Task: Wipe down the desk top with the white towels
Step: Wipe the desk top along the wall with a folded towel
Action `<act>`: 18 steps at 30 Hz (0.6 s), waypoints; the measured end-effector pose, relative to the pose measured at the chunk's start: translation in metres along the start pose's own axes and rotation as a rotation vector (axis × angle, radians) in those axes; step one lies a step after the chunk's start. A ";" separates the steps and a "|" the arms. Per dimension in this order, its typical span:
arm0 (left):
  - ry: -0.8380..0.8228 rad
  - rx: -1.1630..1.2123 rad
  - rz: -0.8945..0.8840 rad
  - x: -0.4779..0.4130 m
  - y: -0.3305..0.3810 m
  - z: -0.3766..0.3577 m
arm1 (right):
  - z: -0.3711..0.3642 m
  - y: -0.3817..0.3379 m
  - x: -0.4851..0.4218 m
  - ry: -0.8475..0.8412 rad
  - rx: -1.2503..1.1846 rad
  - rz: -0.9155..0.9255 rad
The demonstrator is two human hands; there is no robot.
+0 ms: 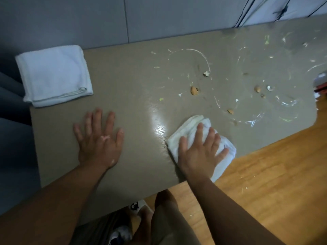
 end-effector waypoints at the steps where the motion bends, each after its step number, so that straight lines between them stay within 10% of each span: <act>1: -0.006 0.000 0.001 0.000 -0.001 -0.001 | -0.001 -0.010 0.024 -0.024 0.012 0.101; 8: 0.198 0.071 -0.047 -0.012 -0.022 0.022 | -0.013 -0.062 0.093 -0.137 0.033 0.667; 18: 0.351 -0.103 -0.091 0.004 -0.034 0.011 | -0.014 -0.174 0.007 -0.165 -0.039 0.627</act>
Point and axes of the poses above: each hand's wrist, its own x-axis away from the middle knuckle, its own z-axis out of the back of the hand, y = z × x, the point moved 3 cm from there along -x, towards the middle knuckle, and after that the axes turned 14 degrees about -z, right-handed, at the moved point
